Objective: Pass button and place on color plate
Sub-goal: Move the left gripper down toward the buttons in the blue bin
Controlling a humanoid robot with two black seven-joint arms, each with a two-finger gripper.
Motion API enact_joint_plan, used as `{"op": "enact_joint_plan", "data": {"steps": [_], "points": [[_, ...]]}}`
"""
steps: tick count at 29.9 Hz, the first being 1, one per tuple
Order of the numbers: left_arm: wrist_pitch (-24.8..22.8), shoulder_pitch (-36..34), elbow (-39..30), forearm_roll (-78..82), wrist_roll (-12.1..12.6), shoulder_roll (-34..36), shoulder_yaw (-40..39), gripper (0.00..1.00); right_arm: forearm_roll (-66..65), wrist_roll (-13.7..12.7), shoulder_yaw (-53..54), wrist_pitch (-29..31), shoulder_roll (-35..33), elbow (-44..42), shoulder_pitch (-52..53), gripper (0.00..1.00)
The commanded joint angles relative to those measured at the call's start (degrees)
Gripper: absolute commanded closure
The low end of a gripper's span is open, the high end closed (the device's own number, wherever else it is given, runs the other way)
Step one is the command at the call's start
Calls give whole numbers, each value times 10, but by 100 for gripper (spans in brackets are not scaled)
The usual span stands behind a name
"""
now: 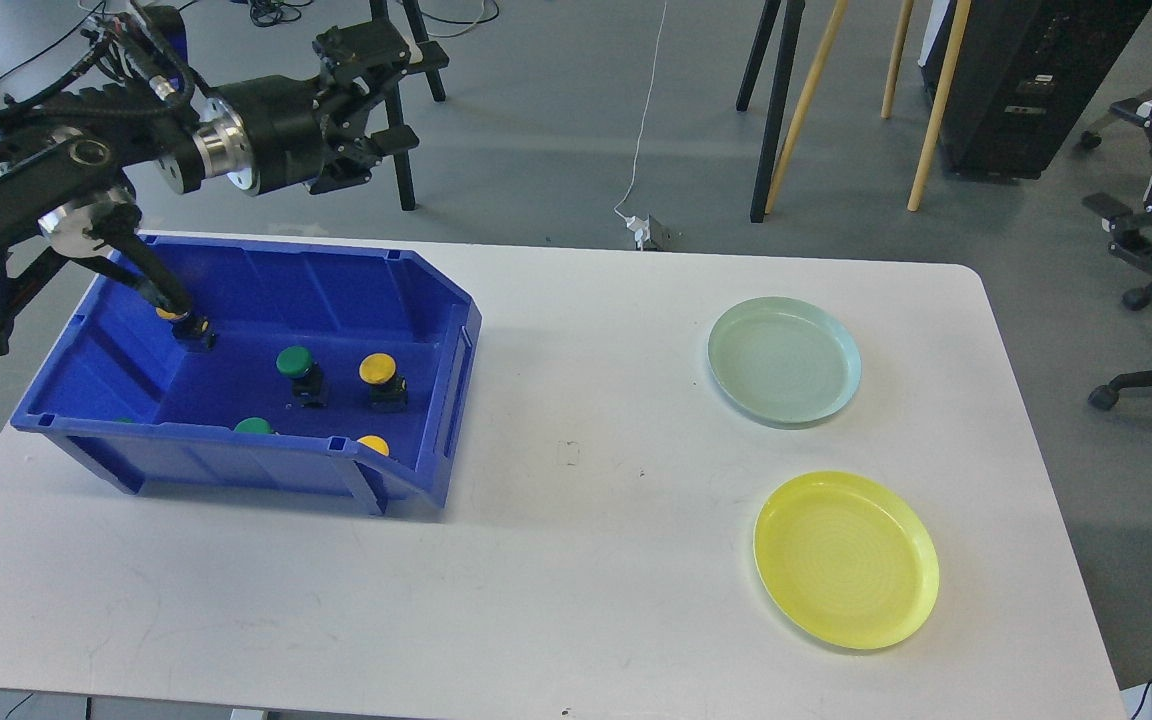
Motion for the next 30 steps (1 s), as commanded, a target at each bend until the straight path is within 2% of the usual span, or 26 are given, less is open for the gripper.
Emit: {"op": "enact_joint_plan", "data": {"steps": [1,5,9,13,15,18,22,26,30], "points": [[7,1,-3,1,-68,4,-10,0,0,0,17,0,0,-4,-4,1],[13,1,2,-13,-79,0,-22,0,0,0,18,0,0,-3,-3,1],[4,4,7,-27,-84,-11,-77,0,0,0,20,0,-1,-2,-2,1],[10,6,52,-22,-85,-24,-100,0,0,0,35,0,-3,-5,-2,1],[16,4,61,-22,-83,-36,-91,0,1,0,43,0,-6,-7,-2,1],[-8,9,57,-21,-81,-31,-85,0,2,0,46,0,-7,-7,-2,1],[-8,9,55,13,-73,8,-73,0,13,0,62,0,-4,-7,-3,1],[-8,4,30,159,-79,54,-59,0,12,0,68,0,5,-7,-8,2],[-8,11,-60,260,-79,113,-54,0,11,-3,64,0,12,-5,-10,2]]}}
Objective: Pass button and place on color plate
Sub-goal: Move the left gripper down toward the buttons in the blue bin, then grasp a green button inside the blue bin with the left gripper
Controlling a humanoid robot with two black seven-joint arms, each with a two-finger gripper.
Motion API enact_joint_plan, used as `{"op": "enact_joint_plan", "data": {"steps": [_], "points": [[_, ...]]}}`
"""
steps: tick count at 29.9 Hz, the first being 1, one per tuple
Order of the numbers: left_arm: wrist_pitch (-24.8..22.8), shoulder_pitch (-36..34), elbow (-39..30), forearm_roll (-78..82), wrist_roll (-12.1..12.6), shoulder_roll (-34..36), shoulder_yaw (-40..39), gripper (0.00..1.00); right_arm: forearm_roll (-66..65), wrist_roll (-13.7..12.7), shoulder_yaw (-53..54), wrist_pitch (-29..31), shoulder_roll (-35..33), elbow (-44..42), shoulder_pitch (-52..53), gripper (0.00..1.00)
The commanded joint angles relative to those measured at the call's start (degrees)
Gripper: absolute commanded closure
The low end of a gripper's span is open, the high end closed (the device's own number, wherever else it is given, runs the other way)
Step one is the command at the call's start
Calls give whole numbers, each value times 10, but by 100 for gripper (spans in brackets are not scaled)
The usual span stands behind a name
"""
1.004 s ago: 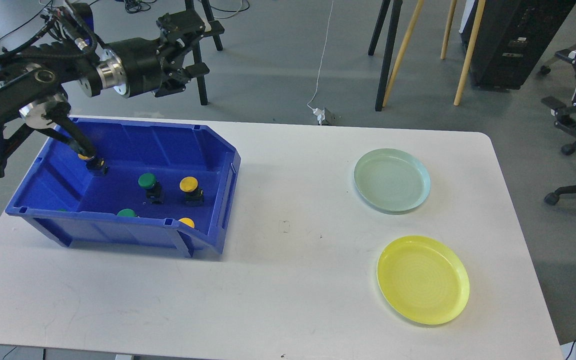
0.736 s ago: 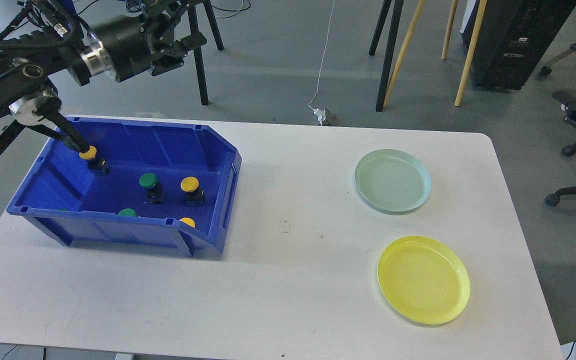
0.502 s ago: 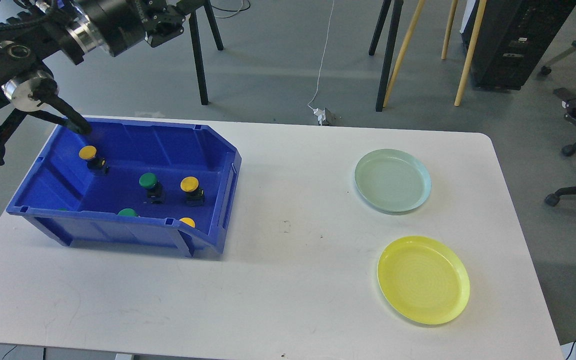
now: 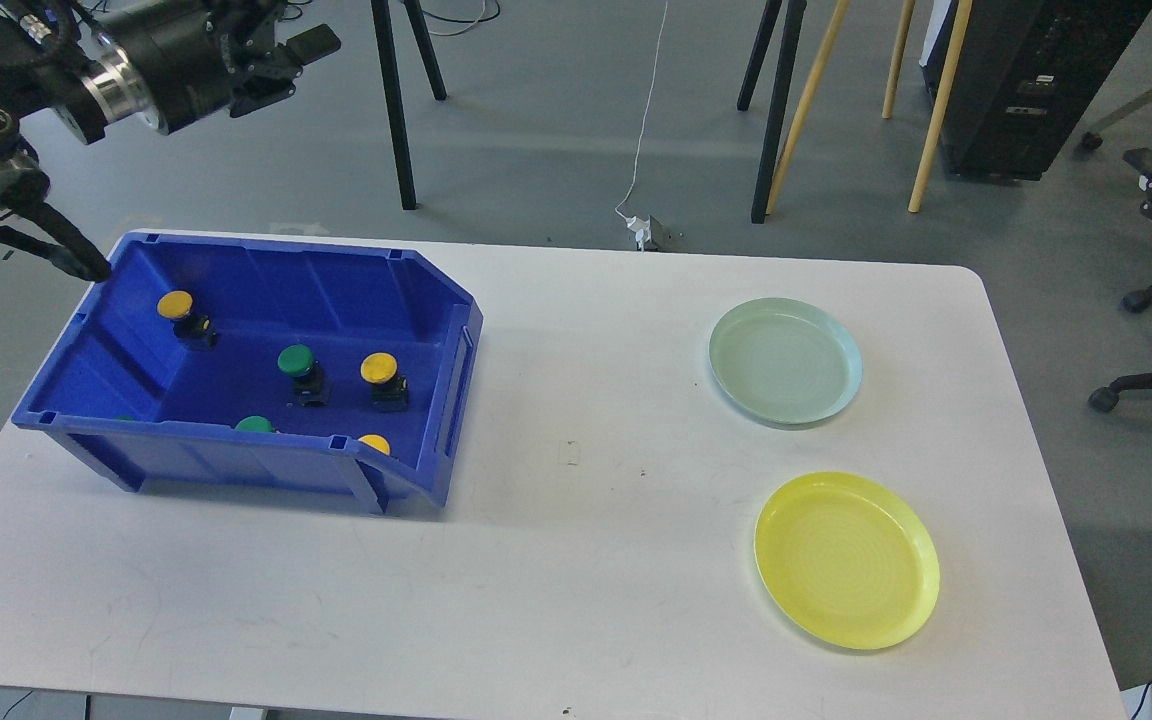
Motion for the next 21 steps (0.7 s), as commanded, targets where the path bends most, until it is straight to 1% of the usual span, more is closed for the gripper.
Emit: {"op": "enact_joint_plan", "data": {"steps": [1,3,6,13,16,18,21], "points": [[0,10,-82,90,2,55,6,0,-1,-3,-2,0,4,2,-1,1],[0,19,-118,158,5,78,19,0,-5,-4,-4,0,5,2,-1,1],[0,29,-142,264,7,93,36,0,-7,-4,-5,0,5,2,0,1],[0,53,-133,437,9,84,72,1,-11,-3,-5,0,4,2,-1,1],[0,63,-115,483,16,47,89,1,-21,-4,-5,0,4,2,0,1],[0,68,-86,499,26,28,94,1,-26,-3,-5,0,5,2,1,1],[0,83,-38,505,27,11,97,1,-28,-3,-5,0,5,2,1,1]]}}
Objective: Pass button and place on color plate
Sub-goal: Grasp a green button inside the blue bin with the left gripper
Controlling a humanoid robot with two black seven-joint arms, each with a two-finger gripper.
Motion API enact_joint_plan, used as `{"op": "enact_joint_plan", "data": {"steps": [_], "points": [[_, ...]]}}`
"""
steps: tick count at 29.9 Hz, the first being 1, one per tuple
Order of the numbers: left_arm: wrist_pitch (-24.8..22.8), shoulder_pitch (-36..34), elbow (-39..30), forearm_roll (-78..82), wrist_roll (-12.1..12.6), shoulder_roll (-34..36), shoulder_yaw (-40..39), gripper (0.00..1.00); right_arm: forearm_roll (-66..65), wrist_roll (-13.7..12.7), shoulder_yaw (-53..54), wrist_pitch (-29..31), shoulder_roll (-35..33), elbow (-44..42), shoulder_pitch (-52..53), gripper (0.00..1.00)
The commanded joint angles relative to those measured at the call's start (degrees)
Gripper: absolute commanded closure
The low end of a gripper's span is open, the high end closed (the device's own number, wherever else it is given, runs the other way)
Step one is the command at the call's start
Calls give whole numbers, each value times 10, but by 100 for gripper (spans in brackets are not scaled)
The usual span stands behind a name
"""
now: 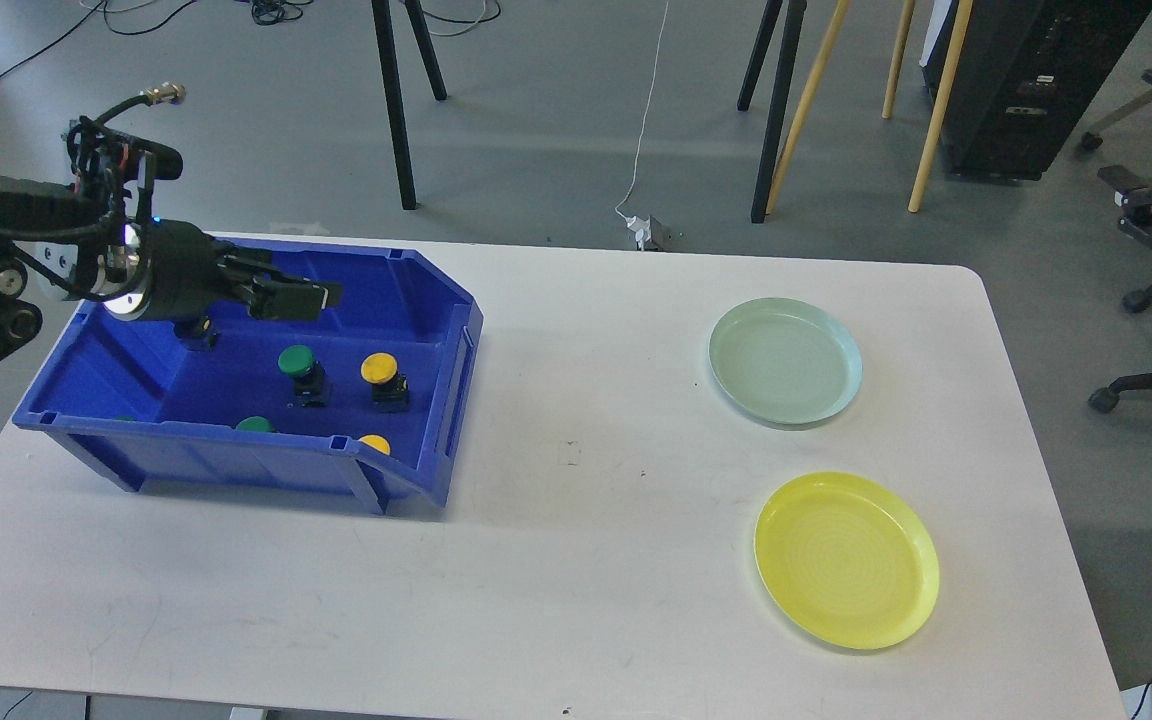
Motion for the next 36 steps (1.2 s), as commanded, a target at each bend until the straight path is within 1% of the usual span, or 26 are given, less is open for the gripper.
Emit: {"op": "enact_joint_plan", "data": {"steps": [1,4,11,16,21,25,27,31,34,36], "points": [[0,18,58,9,3,-24,3,1,-3,0,0,0,2,0,0,1],[0,27,105,12,3,-52,10,1,-3,0,0,0,2,4,-1,1],[0,32,172,21,-1,-102,52,1,-3,0,-1,0,2,5,-3,1],[0,32,223,15,-3,-140,52,1,-3,2,-13,0,2,5,-8,1],[19,31,287,15,-9,-184,53,1,-3,2,-15,0,2,5,-8,1],[27,32,307,14,-17,-202,53,2,-3,2,-16,0,2,5,-9,1],[29,32,311,17,-18,-205,53,8,-3,2,-17,0,2,5,-9,1],[31,32,312,18,-31,-208,78,19,-3,2,-16,0,2,5,-9,1],[42,32,313,16,-31,-207,87,23,-3,2,-16,0,2,5,-9,1],[44,32,314,17,-31,-205,87,29,-3,2,-16,0,2,5,-9,1]]}}
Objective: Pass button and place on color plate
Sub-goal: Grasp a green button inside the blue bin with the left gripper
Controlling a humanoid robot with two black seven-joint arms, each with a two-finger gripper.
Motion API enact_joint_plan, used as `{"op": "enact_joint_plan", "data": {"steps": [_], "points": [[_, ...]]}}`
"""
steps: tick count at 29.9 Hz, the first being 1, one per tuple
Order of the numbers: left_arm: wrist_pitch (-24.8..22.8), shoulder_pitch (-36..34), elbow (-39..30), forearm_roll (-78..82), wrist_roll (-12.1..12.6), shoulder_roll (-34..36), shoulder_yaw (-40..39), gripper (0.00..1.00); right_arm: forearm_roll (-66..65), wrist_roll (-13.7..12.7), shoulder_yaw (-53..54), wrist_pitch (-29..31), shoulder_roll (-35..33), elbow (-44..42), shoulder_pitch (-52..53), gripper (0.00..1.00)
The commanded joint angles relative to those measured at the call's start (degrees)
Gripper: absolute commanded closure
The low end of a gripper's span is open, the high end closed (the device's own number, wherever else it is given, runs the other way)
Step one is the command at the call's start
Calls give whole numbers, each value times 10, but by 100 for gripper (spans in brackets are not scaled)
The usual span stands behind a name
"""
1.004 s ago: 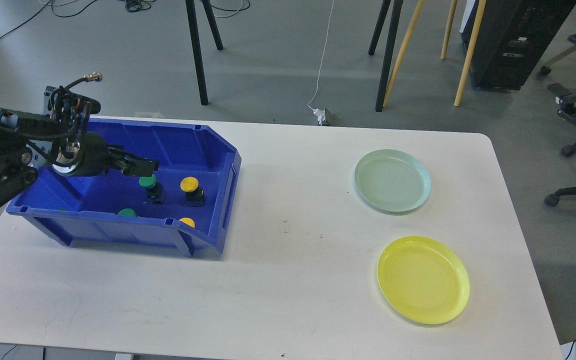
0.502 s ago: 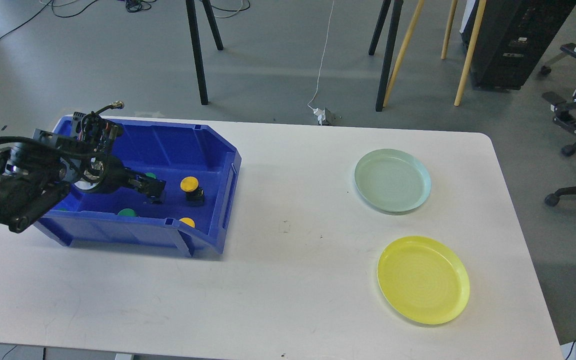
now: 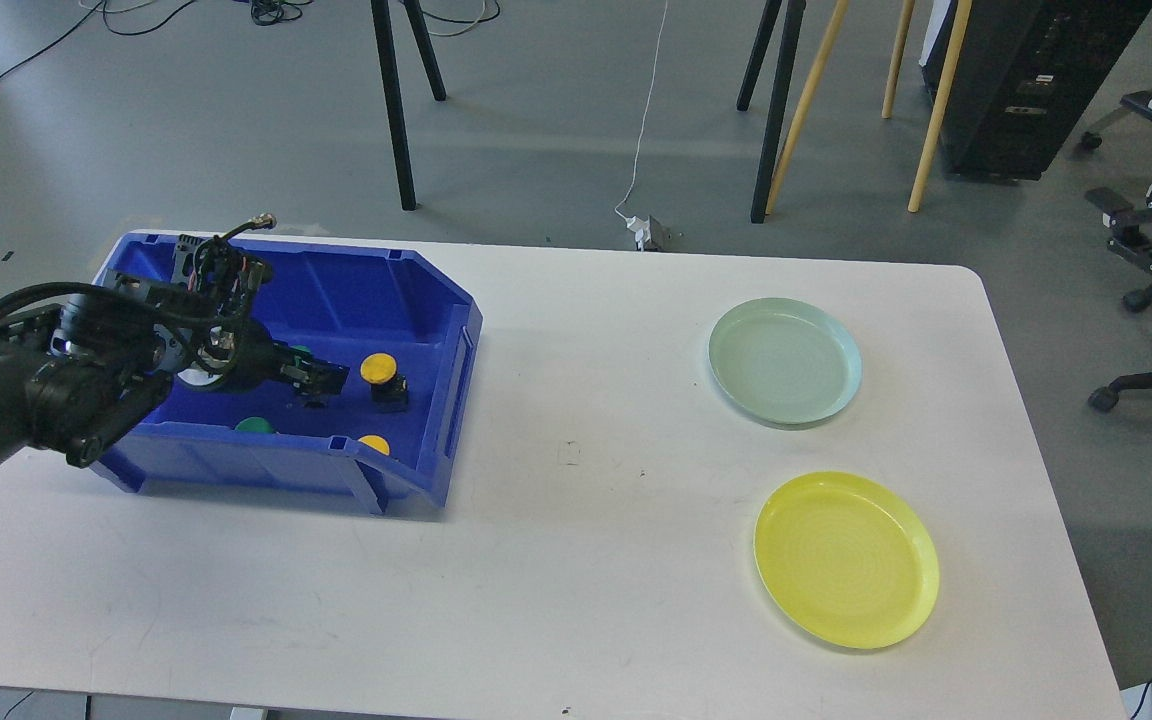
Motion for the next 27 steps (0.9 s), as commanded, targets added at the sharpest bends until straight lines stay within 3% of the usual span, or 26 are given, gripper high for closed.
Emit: {"op": "enact_joint_plan", "data": {"steps": [1,11,16,19,27], "points": [[5,0,3,-1,0,2,3,33,0,0,0,0,1,0,0,1],[4,1,12,-2,1,3,3,74,0,0,-1,0,1,0,-1,1],[1,-5,6,-5,-5,7,0,74,-1,0,-1,0,1,-1,-4,1],[-5,-10,-11,-17,-18,46,-6,74,0,0,-1,0,1,0,-4,1],[-34,-32,-192,-37,-25,202,-24,73,0,0,0,0,19,-3,2,1]]}}
